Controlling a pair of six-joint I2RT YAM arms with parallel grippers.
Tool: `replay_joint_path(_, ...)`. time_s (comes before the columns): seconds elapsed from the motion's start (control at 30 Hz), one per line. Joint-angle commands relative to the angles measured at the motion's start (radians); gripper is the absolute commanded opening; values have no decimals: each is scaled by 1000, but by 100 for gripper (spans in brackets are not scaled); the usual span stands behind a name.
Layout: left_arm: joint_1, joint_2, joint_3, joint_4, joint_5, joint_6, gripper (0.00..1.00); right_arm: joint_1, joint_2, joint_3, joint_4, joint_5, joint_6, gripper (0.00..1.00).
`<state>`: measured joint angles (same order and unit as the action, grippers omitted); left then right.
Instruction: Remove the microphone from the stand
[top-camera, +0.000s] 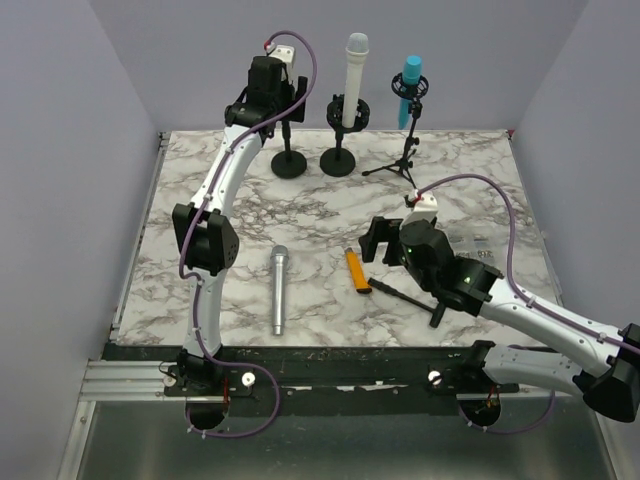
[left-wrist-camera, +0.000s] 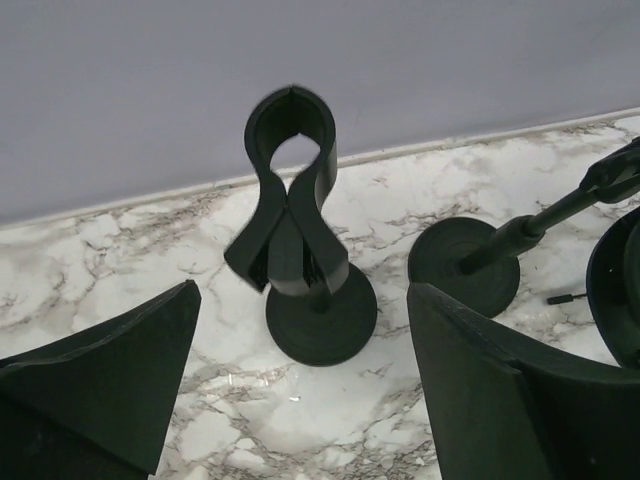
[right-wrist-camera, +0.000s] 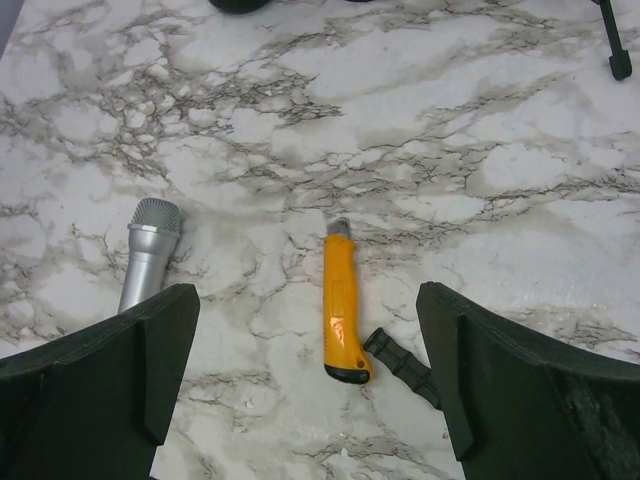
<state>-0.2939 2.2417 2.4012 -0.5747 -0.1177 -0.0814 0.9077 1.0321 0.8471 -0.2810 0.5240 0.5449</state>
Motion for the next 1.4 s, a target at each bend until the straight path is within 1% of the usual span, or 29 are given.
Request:
replay_joint_path(0.0,6,-72,44,24,32,37,90,-5,-7,46,-36,24,15,100)
replay_joint_path(0.13,6,-193,11,-38,84,-7,91,-5,-17,37,-39,28,31,100)
replay_joint_path(0.27,6,-365,-145,-72,158,-84,92,-6,-12,32,-27,13,46,100)
replay_joint_path(0.43,2,-599,-474,2,326,-142,93,-9,26,62,-45,-15,51,100)
replay_joint_path(0.57,3,-761,-698,36,455,-170,92,-9,53,73,-35,-7,43,100)
replay_joint_path(0.73,2,-967,-996,196,488,-187,92,-22,142,127,3,1,29,100)
replay_joint_path(0.8,0,-1030,-1063,224,464,-151,92,-44,194,181,8,-11,11,100)
replay_joint_path(0.87,-8,-1078,-1113,256,401,-128,92,-70,249,253,8,-31,-12,100)
replay_joint_path(0.9,-7,-1087,-1129,265,403,-132,92,-85,277,287,5,-43,-23,100)
replay_joint_path(0.97,-8,-1094,-1125,259,448,-160,92,-124,322,362,-1,-73,-41,100)
replay_joint_path(1.03,-10,-1107,-1143,293,510,-192,92,-173,364,436,-1,-106,-64,100)
replay_joint_path(1.13,-19,-1123,-1176,339,539,-222,92,-224,432,555,10,-122,-114,100)
replay_joint_path(1.27,-55,-1131,-1190,328,468,-180,92,-284,527,704,42,-144,-176,100)
replay_joint_path(1.37,-86,-1135,-1193,320,431,-152,92,-368,606,817,64,-235,-153,100)
